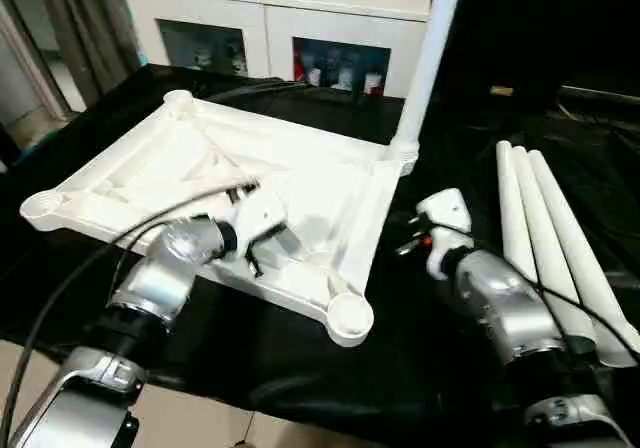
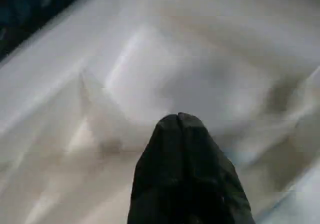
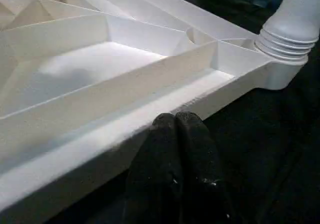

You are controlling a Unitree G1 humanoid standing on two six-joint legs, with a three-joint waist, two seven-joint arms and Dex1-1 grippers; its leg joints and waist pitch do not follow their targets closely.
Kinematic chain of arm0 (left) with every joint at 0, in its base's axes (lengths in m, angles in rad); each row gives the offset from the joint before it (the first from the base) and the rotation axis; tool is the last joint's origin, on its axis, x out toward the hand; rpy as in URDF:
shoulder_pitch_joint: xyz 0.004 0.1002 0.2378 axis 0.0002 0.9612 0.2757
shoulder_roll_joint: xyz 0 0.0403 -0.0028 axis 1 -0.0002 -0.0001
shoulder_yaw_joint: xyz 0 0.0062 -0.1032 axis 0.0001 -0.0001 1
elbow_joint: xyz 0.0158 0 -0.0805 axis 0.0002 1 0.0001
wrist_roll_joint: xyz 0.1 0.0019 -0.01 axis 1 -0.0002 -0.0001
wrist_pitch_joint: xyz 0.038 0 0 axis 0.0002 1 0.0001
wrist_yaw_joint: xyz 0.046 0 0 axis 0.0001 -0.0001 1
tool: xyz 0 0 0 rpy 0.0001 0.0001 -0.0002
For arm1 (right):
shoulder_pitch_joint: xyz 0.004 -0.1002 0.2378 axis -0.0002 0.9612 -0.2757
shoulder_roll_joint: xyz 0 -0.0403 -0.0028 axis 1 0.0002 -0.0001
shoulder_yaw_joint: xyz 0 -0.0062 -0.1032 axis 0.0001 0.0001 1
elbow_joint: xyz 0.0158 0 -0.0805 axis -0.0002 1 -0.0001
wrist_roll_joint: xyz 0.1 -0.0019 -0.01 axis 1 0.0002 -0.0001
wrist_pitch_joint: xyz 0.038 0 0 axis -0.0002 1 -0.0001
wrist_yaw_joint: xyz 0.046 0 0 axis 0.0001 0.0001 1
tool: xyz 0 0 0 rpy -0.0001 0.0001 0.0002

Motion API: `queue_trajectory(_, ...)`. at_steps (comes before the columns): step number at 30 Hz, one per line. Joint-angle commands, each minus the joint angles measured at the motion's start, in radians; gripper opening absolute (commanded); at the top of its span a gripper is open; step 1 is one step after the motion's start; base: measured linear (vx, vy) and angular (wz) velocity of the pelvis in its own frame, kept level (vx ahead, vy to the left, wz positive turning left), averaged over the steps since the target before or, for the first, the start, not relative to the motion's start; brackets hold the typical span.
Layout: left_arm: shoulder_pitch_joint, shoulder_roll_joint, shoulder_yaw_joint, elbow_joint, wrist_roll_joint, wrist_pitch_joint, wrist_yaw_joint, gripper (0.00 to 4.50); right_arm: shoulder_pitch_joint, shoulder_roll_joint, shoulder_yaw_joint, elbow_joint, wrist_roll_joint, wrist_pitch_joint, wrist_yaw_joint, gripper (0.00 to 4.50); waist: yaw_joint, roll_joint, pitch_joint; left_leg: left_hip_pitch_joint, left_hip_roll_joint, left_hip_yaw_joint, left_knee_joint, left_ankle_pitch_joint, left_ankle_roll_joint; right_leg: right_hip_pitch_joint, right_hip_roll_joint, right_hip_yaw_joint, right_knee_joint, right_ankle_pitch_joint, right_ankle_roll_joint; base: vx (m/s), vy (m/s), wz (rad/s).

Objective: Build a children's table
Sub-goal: Rotate table base

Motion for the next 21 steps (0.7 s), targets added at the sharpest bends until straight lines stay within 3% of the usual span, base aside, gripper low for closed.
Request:
queue_trajectory(1, 0.017, 0.017, 0.014, -0.066, -0.066, 0.051, -0.084, 0.00, 0.007, -0.006, -0.011, -0.016, 0.007, 0.003, 0.002, 0.09, 0.001, -0.001, -0.068, 0.011, 0.032, -0.002, -0.064, -0.117, 0.022, 0.054, -0.070, 0.041, -0.050, -0.012, -0.260, 0.000, 0.000, 0.00)
queue_trajectory(3, 0.024, 0.024, 0.015, -0.083, -0.082, 0.071, -0.105, 0.00, 0.008, -0.007, -0.012, -0.018, 0.006, 0.007, 0.002, 0.09, -0.004, -0.001, -0.065, 0.010, 0.029, -0.001, -0.064, -0.130, 0.024, 0.054, -0.066, 0.041, -0.055, -0.035, -0.249, 0.000, 0.000, 0.00)
queue_trajectory(5, 0.057, 0.070, 0.002, -0.164, -0.138, 0.142, -0.201, 0.00, 0.012, -0.002, -0.007, -0.024, 0.002, 0.017, 0.000, 0.09, -0.001, 0.001, -0.066, 0.013, 0.033, -0.005, -0.068, -0.143, 0.013, 0.055, -0.074, 0.042, -0.054, -0.079, -0.237, 0.000, 0.000, 0.00)
queue_trajectory(6, 0.080, 0.097, -0.009, -0.217, -0.171, 0.192, -0.249, 0.00, 0.014, 0.000, -0.002, -0.028, 0.002, 0.021, -0.001, 0.09, -0.007, -0.001, -0.063, 0.007, 0.031, -0.005, -0.070, -0.140, 0.013, 0.056, -0.070, 0.042, -0.055, -0.082, -0.234, 0.000, 0.000, 0.00)
queue_trajectory(8, 0.119, 0.140, -0.032, -0.310, -0.215, 0.278, -0.314, 0.00, 0.017, 0.003, 0.006, -0.030, 0.002, 0.033, 0.001, 0.09, -0.011, 0.003, -0.064, 0.013, 0.030, -0.003, -0.069, -0.139, 0.010, 0.051, -0.065, 0.041, -0.054, -0.068, -0.240, 0.000, 0.000, 0.00)
queue_trajectory(11, 0.153, 0.174, -0.055, -0.378, -0.230, 0.327, -0.348, 0.00, 0.021, 0.000, 0.020, -0.029, -0.007, 0.047, 0.011, 0.09, -0.012, 0.005, -0.064, 0.014, 0.031, -0.003, -0.069, -0.136, 0.010, 0.052, -0.065, 0.041, -0.053, -0.060, -0.244, 0.000, 0.000, 0.00)
queue_trajectory(16, 0.188, 0.202, -0.093, -0.419, -0.207, 0.351, -0.363, 0.00, 0.034, -0.019, 0.053, -0.033, -0.026, 0.085, 0.050, 0.09, -0.011, 0.005, -0.060, 0.016, 0.028, -0.002, -0.071, -0.168, 0.001, 0.049, -0.060, 0.042, -0.062, -0.121, -0.222, 0.000, 0.000, 0.00)
queue_trajectory(21, 0.179, 0.214, -0.135, -0.395, -0.120, 0.330, -0.319, 0.00, 0.043, -0.025, 0.078, -0.040, -0.043, 0.096, 0.064, 0.09, -0.011, 0.004, -0.063, 0.013, 0.027, -0.003, -0.069, -0.148, -0.004, 0.054, -0.061, 0.043, -0.059, -0.099, -0.207, 0.000, 0.000, 0.00)
